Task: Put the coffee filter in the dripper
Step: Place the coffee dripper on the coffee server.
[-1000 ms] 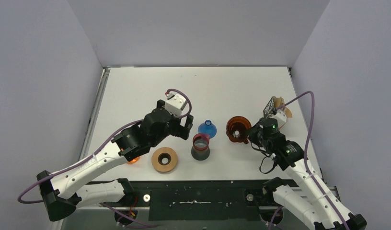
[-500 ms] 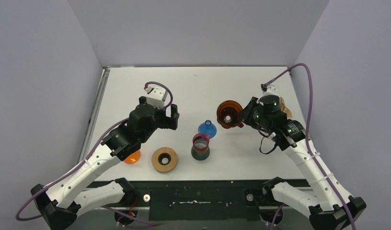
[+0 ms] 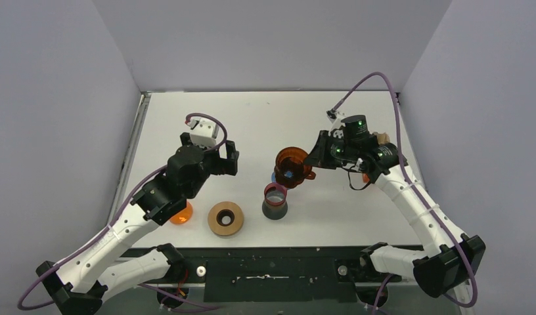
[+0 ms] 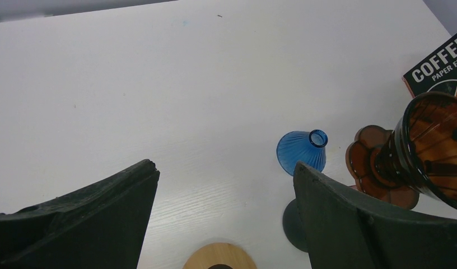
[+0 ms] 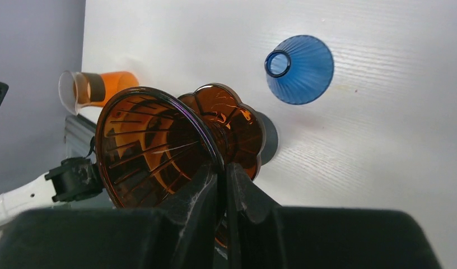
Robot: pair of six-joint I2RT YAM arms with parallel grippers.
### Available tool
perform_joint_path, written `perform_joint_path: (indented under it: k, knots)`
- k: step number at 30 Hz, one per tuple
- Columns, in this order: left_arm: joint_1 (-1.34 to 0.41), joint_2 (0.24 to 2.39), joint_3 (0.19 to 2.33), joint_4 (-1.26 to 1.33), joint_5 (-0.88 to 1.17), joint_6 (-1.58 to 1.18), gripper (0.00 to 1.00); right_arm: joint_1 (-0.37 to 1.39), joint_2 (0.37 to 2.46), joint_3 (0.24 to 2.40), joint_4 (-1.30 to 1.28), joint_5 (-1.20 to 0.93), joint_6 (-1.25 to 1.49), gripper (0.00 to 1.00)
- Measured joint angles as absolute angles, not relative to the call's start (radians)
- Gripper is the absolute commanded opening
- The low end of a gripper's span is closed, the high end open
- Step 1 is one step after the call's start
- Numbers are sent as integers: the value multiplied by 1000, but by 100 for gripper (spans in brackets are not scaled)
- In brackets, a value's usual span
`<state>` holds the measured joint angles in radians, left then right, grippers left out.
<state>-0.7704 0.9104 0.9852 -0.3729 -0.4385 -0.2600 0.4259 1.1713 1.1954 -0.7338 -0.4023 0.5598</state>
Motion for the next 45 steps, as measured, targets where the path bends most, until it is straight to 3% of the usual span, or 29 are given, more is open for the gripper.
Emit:
perform_joint_path:
  k: [10,45]
  knots:
    - [-770,900,971,-367,-450,-261,88,504,1256,1221,-758,-529,538,0]
    - [-769,896,971,-363,-448,-270,88,633,1355,1259,-810,-410,518,0]
